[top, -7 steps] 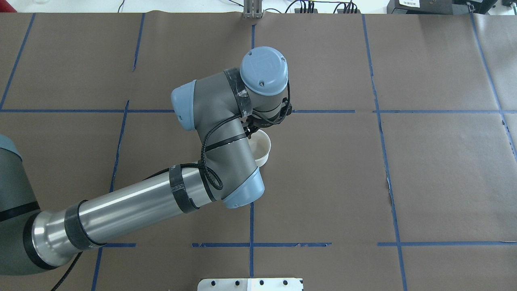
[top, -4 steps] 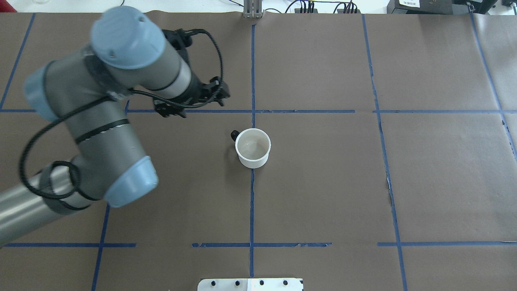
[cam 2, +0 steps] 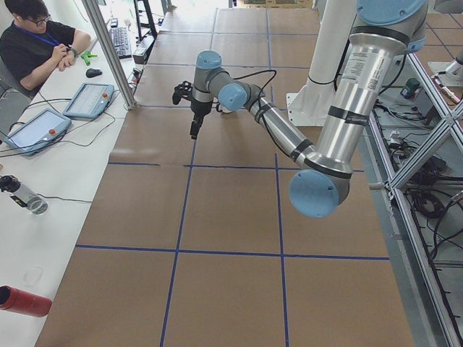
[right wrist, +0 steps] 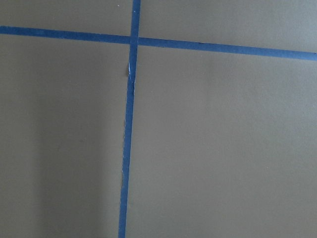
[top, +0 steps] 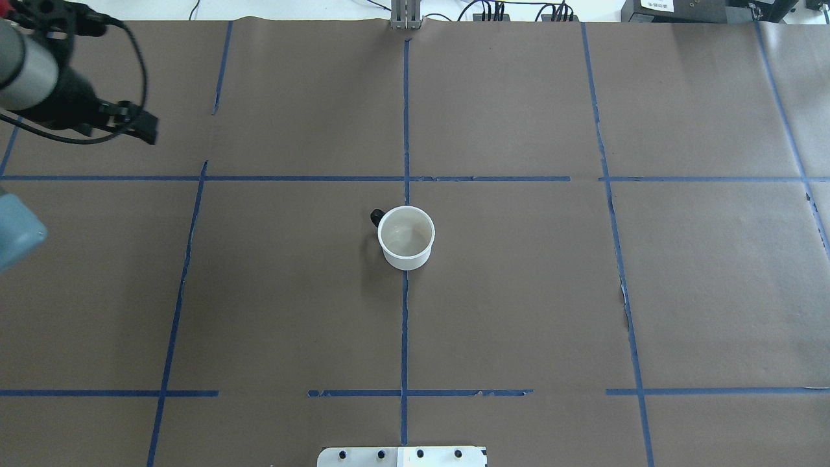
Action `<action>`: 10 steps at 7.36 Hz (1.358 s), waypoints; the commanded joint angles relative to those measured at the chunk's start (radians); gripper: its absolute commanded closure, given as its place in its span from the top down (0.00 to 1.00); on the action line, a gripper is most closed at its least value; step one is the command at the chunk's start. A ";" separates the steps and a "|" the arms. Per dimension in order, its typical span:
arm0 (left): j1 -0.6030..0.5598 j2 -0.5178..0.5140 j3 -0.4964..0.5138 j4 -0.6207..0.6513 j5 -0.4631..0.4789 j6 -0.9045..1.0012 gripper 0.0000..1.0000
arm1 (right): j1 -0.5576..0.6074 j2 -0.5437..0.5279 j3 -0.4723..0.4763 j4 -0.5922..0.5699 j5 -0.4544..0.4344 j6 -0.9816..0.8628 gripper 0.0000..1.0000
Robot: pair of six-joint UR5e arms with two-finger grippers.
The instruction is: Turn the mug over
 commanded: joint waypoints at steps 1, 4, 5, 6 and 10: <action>-0.255 0.155 0.076 -0.014 -0.099 0.456 1.00 | 0.000 0.000 0.000 0.000 0.000 0.000 1.00; -0.542 0.288 0.259 -0.011 -0.226 0.877 1.00 | 0.000 0.000 0.000 0.000 0.000 0.000 1.00; -0.555 0.294 0.268 -0.010 -0.223 0.865 1.00 | 0.000 0.000 0.000 0.000 0.000 0.000 1.00; -0.554 0.294 0.270 -0.010 -0.231 0.860 1.00 | 0.000 0.000 0.000 0.000 0.000 0.000 1.00; -0.551 0.277 0.277 -0.028 -0.234 0.730 1.00 | 0.000 0.000 0.000 0.000 0.000 0.000 1.00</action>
